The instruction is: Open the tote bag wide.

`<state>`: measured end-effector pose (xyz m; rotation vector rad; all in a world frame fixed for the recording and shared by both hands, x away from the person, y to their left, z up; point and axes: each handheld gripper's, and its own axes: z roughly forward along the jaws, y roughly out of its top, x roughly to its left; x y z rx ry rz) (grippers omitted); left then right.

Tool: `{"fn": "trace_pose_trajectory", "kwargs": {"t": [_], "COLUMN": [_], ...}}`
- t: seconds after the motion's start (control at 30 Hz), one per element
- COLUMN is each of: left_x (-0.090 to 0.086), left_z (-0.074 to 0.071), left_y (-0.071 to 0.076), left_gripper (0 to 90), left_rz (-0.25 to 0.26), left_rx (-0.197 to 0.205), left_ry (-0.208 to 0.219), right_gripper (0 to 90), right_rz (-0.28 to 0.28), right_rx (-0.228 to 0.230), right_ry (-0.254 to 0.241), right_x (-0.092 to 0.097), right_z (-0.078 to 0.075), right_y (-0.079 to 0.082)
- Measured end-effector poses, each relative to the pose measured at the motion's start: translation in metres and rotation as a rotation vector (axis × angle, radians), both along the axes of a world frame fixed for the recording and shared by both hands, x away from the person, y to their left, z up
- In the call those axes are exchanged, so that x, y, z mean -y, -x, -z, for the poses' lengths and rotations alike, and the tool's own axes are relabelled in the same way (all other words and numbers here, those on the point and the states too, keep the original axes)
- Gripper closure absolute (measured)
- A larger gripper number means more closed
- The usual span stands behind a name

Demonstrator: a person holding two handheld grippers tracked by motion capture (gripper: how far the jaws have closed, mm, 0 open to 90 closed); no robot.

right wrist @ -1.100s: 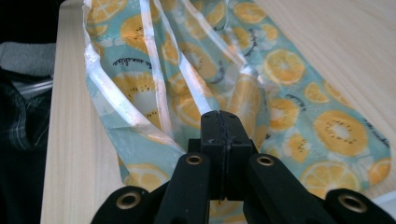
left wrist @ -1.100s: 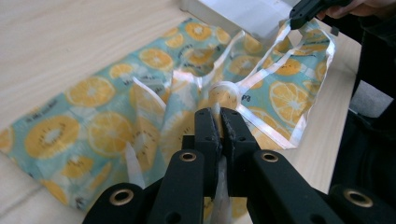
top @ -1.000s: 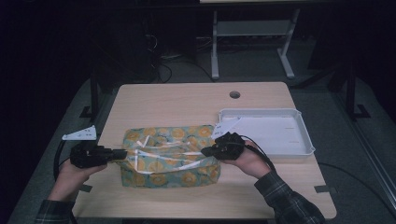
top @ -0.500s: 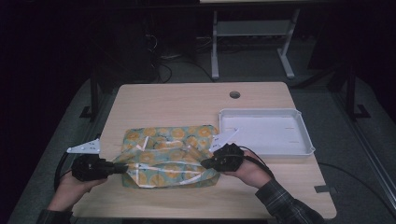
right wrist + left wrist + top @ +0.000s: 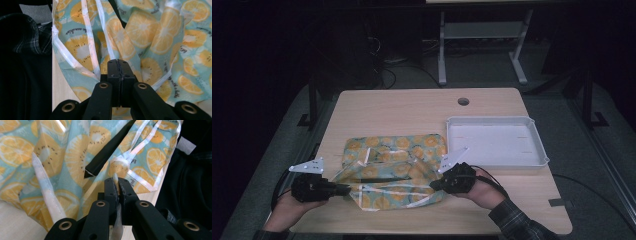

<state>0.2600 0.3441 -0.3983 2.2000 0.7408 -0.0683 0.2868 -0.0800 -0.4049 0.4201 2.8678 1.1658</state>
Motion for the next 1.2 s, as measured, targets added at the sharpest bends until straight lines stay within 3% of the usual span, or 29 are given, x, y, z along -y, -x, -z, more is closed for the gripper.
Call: {"fn": "trace_pose_trajectory", "kwargs": {"t": [0.37,0.53,0.8,1.1,1.2], "left_x": [0.005,0.007,0.014,0.017,0.019], "left_z": [0.012,0.018,0.030,0.039,0.042], "left_y": [0.001,0.001,0.000,-0.002,-0.002], "left_gripper": [85.6,85.6,85.6,85.5,85.5], "left_rz": [0.030,0.042,0.066,0.086,0.091], "left_rx": [-0.053,-0.073,-0.104,-0.121,-0.126], "left_ry": [-0.047,-0.072,-0.152,-0.209,-0.229], "right_gripper": [88.6,88.6,88.5,88.4,88.4], "right_rz": [-0.028,-0.042,-0.067,-0.102,-0.105], "right_rx": [-0.043,-0.043,-0.079,-0.085,-0.086], "right_ry": [0.046,0.066,0.126,0.191,0.191], "right_x": [-0.002,-0.005,-0.012,-0.022,-0.022], "right_z": [0.014,0.019,0.034,0.048,0.048], "right_y": [0.007,0.008,0.008,0.011,0.011]}}
